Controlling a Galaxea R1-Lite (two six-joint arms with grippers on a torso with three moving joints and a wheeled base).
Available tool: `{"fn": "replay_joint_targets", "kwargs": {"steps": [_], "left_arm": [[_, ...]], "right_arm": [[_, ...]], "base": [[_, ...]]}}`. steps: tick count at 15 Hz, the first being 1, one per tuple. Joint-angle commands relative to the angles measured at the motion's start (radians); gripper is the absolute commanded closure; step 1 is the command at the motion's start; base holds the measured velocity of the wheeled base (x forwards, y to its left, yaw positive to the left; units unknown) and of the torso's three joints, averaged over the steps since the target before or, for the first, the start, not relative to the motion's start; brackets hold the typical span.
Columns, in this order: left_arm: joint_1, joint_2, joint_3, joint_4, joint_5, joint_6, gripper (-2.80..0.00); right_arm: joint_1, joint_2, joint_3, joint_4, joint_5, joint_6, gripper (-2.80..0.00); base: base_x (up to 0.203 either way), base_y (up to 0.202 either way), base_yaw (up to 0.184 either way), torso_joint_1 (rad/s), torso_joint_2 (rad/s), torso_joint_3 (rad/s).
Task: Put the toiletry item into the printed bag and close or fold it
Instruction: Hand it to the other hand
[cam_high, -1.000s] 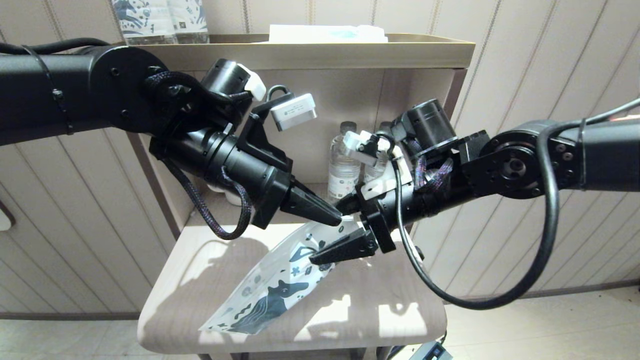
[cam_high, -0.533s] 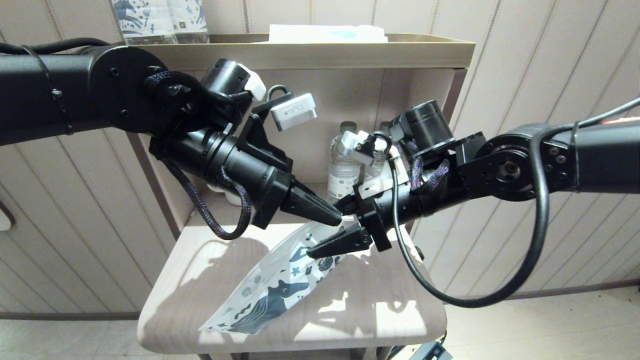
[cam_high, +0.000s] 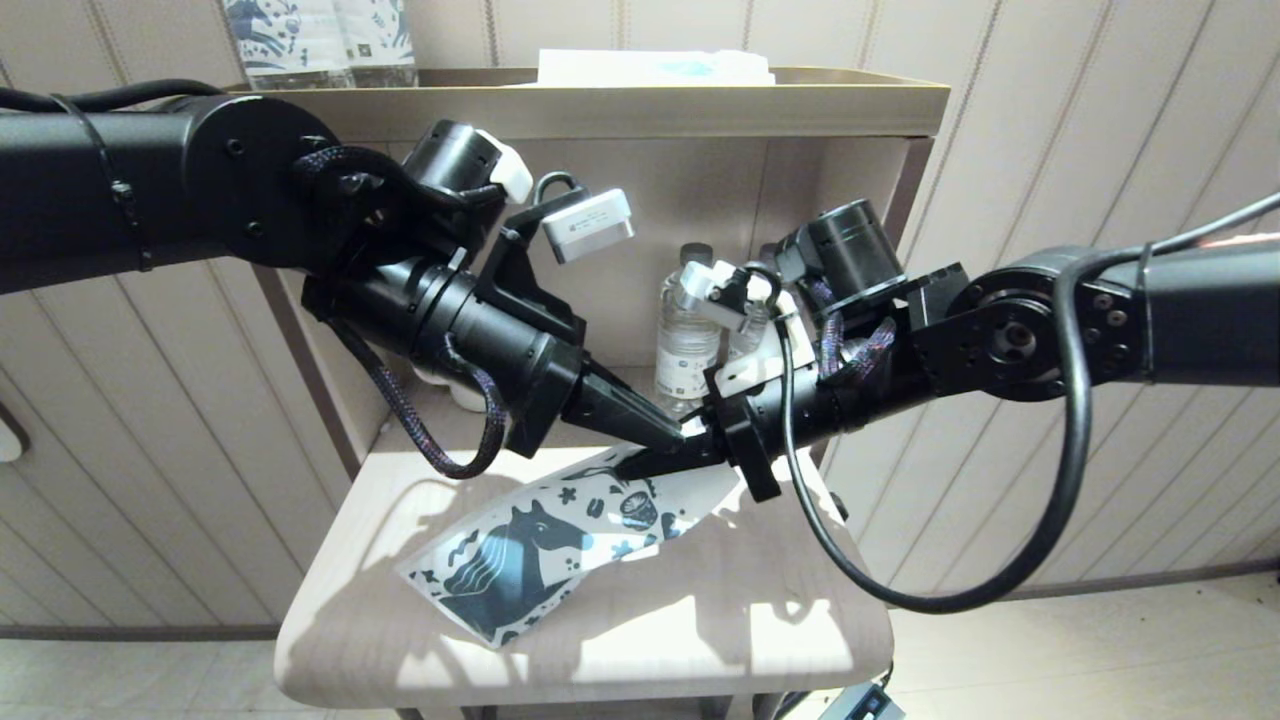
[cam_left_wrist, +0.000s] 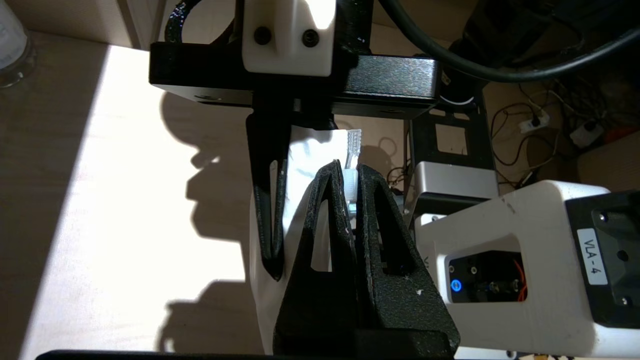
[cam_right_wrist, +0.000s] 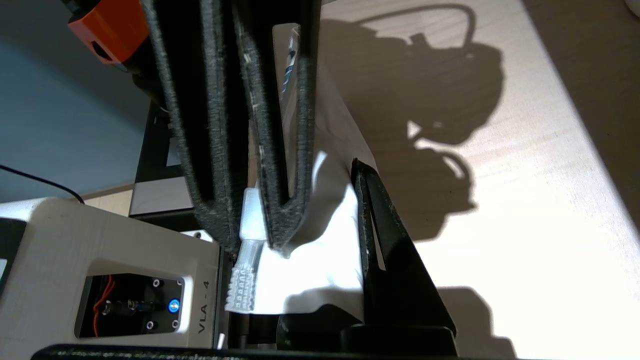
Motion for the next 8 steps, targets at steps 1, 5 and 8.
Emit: {"fn": "replay_joint_targets", "kwargs": {"steps": [1, 5, 8], "left_arm": [[0.0, 0.001, 0.003, 0.008, -0.005, 0.005, 0.0], [0.0, 0.011, 0.011, 0.005, -0.004, 0.007, 0.0], [0.001, 0.017, 0.023, 0.004, 0.0, 0.009, 0.0]], "right_arm": [[0.001, 0.001, -0.001, 0.001, 0.005, -0.002, 0.0], [-0.001, -0.004, 0.003, 0.001, 0.006, -0.003, 0.0], [-0.011, -0.019, 0.014, 0.0, 0.027, -0.011, 0.0]], "base": [[0.0, 0.0, 0.0, 0.0, 0.0, 0.0], [0.0, 0.0, 0.0, 0.0, 0.0, 0.0], [0.0, 0.0, 0.0, 0.0, 0.0, 0.0]]}}
